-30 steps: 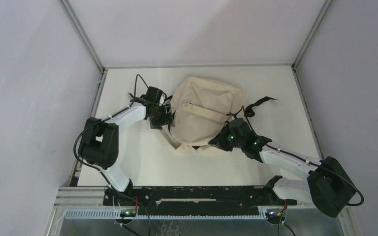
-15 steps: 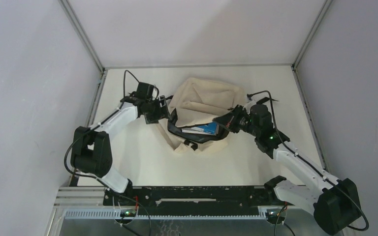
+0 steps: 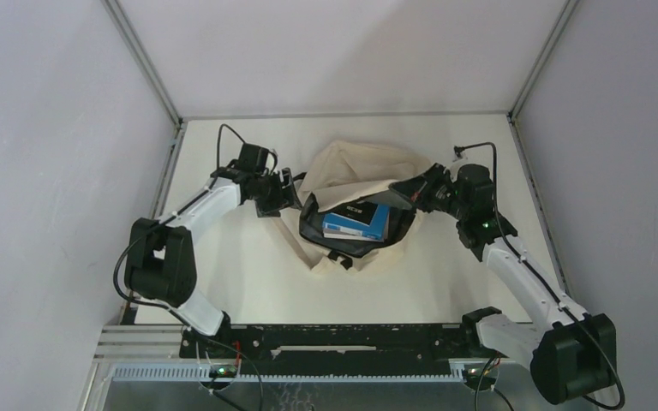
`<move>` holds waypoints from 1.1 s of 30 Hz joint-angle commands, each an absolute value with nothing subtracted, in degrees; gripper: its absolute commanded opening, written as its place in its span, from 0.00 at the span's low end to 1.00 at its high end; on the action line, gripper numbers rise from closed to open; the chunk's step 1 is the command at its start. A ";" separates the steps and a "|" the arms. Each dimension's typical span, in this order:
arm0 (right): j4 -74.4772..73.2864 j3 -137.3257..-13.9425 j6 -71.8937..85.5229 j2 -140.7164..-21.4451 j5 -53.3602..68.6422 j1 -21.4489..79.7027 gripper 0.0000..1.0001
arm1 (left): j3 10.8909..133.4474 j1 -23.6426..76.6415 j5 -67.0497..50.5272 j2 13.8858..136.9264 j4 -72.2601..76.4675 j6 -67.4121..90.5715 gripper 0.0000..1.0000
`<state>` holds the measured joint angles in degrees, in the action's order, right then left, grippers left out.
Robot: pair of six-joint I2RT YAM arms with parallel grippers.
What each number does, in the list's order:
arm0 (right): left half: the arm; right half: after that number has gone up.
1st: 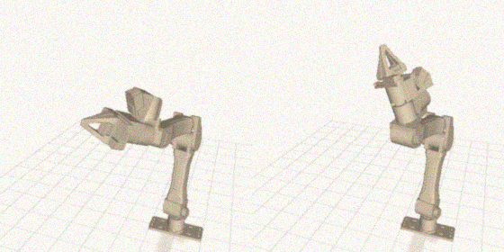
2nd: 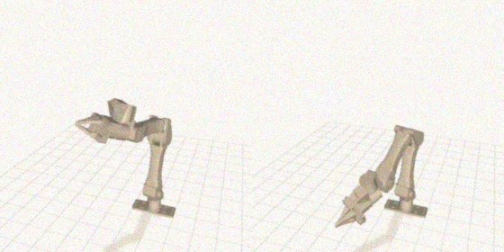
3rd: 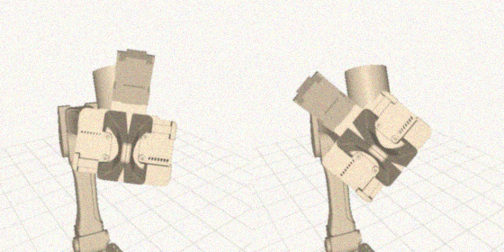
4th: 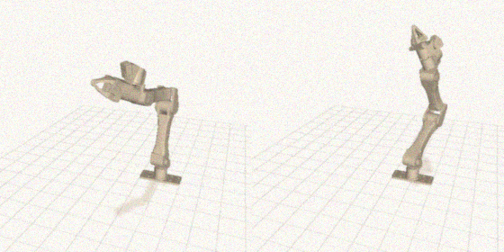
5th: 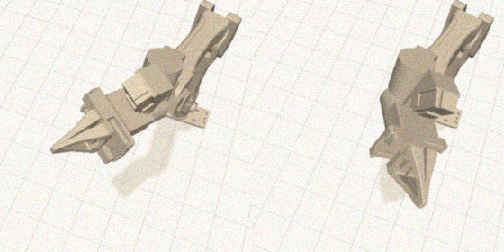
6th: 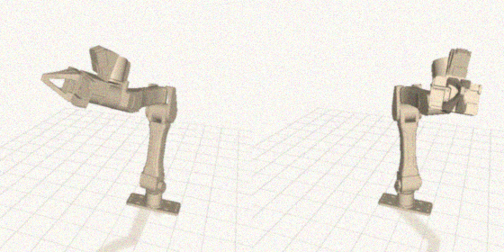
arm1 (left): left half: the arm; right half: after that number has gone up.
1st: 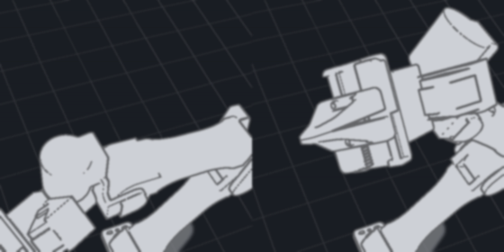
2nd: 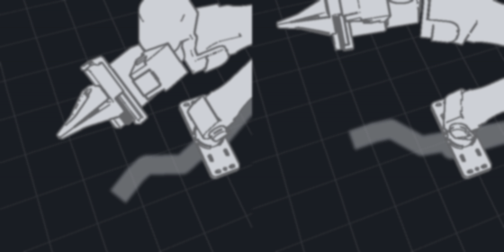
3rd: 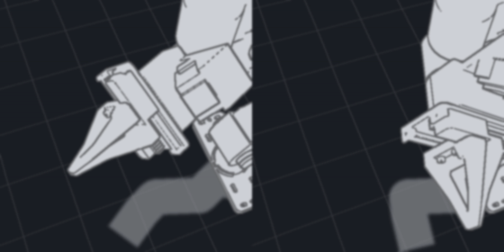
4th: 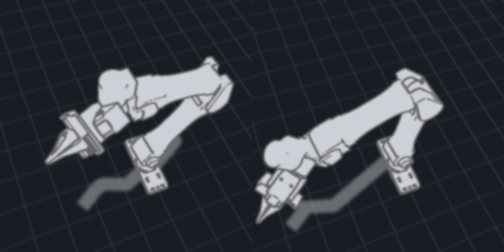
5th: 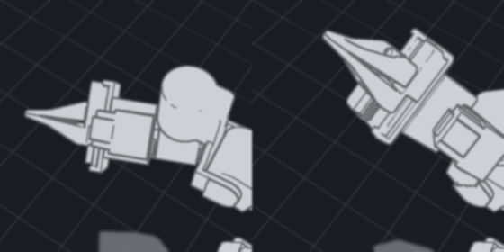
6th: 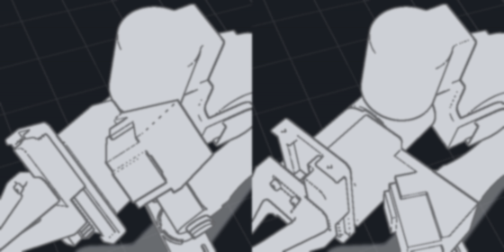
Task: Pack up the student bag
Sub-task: Adjust the student bag at the center of the board.
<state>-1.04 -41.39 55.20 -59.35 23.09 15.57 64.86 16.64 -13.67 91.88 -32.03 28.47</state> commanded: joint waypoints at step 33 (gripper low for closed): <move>3.90 -53.00 52.33 -64.76 31.87 10.94 0.00 | 76.81 22.28 -0.18 97.37 -37.02 25.94 0.00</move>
<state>-1.08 -48.73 53.95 -65.49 28.80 11.60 70.91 23.94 -1.45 99.13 -36.27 26.96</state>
